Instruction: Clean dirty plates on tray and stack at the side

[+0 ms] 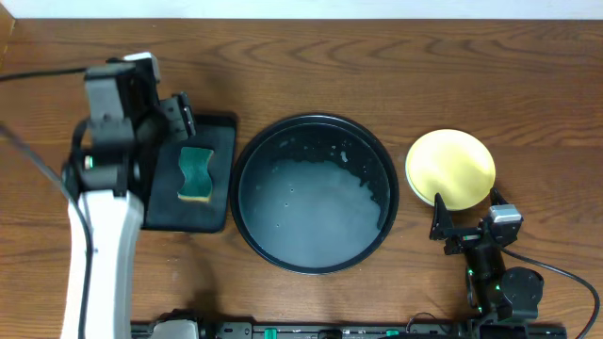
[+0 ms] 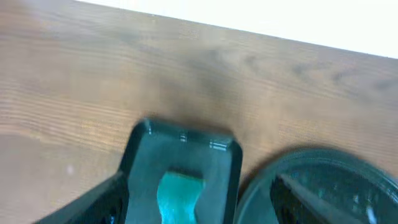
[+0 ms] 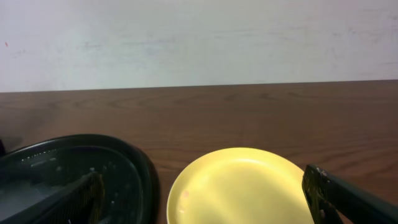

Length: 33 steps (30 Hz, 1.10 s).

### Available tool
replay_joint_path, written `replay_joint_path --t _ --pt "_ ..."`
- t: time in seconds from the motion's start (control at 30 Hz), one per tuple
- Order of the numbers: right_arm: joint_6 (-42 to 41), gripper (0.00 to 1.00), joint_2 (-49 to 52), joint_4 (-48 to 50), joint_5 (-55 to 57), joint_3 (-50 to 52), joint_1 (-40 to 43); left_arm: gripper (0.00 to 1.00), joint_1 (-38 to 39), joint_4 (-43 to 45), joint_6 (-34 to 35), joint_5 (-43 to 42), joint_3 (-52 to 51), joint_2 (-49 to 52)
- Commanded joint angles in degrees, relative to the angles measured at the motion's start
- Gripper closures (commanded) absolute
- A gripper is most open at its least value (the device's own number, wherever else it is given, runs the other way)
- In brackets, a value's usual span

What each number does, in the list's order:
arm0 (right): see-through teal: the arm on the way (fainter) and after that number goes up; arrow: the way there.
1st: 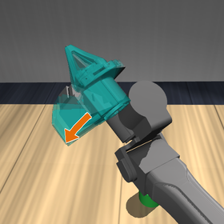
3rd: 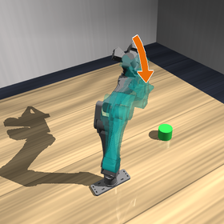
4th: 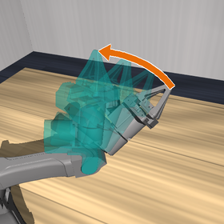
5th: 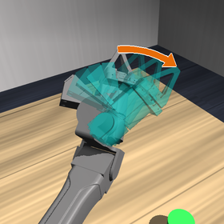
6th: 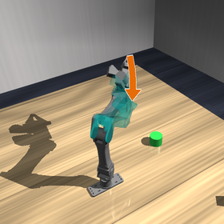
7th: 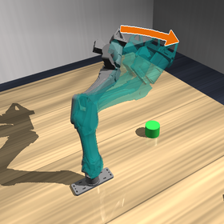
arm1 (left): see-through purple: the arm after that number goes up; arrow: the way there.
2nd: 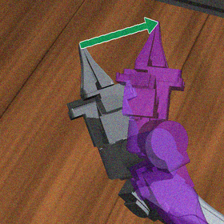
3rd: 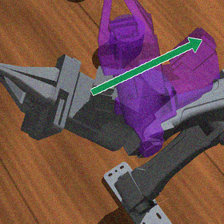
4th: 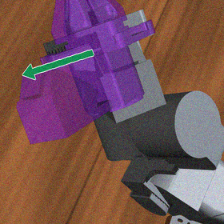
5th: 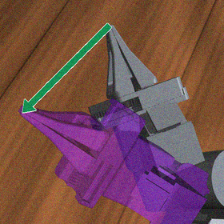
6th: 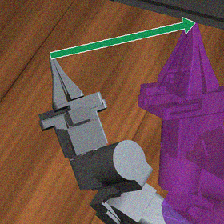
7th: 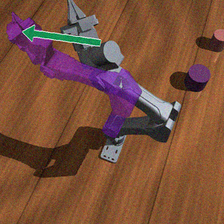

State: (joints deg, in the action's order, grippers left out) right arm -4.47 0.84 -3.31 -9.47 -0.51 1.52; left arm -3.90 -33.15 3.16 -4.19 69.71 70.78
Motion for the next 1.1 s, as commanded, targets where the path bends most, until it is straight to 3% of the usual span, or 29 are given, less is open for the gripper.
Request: replay_joint_path --t 0.0,0.23,0.43,0.9,1.07 --pt "0.7 0.01 -0.5 -0.11 -0.61 0.2 -0.66 0.26 0.09 7.54 0.02 -0.15 -8.66 -7.91" --pt "0.72 0.01 -0.5 -0.09 -0.61 0.2 -0.66 0.26 0.11 27.67 0.0 -0.26 -30.25 -24.55" --pt "0.72 0.01 -0.5 -0.11 -0.61 0.2 -0.66 0.26 0.07 36.76 -3.48 -2.84 -46.03 -39.34" --pt "0.7 0.01 -0.5 -0.11 -0.61 0.2 -0.66 0.26 0.07 39.47 -7.54 -2.67 -68.57 -64.76" --pt "0.7 0.01 -0.5 -0.11 -0.61 0.2 -0.66 0.26 0.09 32.0 -8.5 -2.43 -69.48 -69.64"
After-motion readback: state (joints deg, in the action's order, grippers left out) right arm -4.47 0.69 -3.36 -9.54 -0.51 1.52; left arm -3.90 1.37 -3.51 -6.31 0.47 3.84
